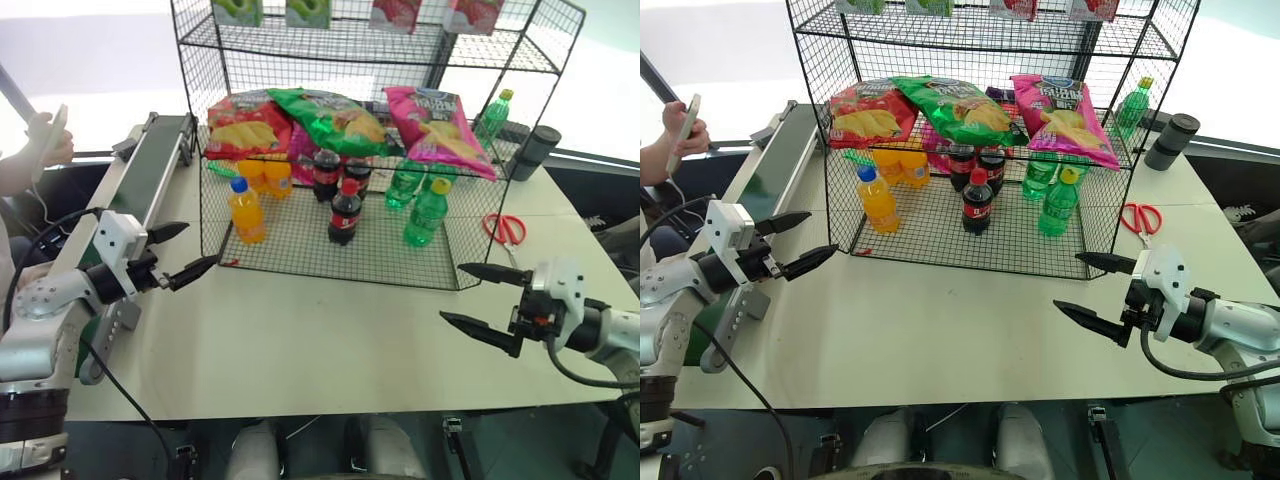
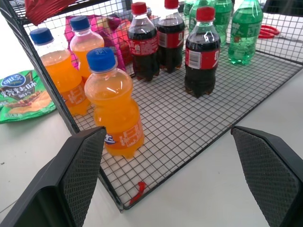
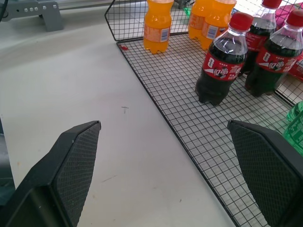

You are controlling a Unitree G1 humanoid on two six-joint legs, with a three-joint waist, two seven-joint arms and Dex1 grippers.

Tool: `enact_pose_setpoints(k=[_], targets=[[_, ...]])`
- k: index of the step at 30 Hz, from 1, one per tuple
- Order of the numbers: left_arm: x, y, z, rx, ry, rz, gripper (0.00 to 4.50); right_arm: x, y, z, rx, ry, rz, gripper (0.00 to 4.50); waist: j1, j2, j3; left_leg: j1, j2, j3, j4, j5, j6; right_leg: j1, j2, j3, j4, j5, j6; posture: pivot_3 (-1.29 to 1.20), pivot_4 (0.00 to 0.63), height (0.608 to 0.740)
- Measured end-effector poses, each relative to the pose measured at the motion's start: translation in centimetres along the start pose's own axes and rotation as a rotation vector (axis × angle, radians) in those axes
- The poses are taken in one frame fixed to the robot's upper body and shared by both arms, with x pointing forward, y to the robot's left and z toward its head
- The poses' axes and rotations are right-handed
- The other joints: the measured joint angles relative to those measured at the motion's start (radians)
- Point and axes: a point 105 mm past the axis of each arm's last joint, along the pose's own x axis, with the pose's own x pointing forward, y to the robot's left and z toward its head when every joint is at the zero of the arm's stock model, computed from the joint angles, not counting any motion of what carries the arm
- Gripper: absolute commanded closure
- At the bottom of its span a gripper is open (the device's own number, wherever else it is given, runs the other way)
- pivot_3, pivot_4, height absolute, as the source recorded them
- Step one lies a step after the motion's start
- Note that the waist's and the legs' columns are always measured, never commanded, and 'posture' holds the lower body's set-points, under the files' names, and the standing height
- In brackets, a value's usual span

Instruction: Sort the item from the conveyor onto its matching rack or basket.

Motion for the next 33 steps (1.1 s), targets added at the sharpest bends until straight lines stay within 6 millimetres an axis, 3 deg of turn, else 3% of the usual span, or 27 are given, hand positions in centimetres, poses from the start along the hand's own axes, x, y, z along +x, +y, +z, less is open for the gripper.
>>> enact_pose_setpoints(k=[33], targets=[[-0.1, 0.0, -0.2, 0.001, -0.016, -0.02, 0.0, 0.7, -1.6, -2.0, 0.009, 0.1, -0.113, 0.03, -0.001, 0.0, 0.0, 0.0, 0.0, 0.0, 0.0, 0.0, -0.001, 0.0, 0.0, 0.0, 0.001, 0.0, 0.0, 0.0, 0.15, 0.726]])
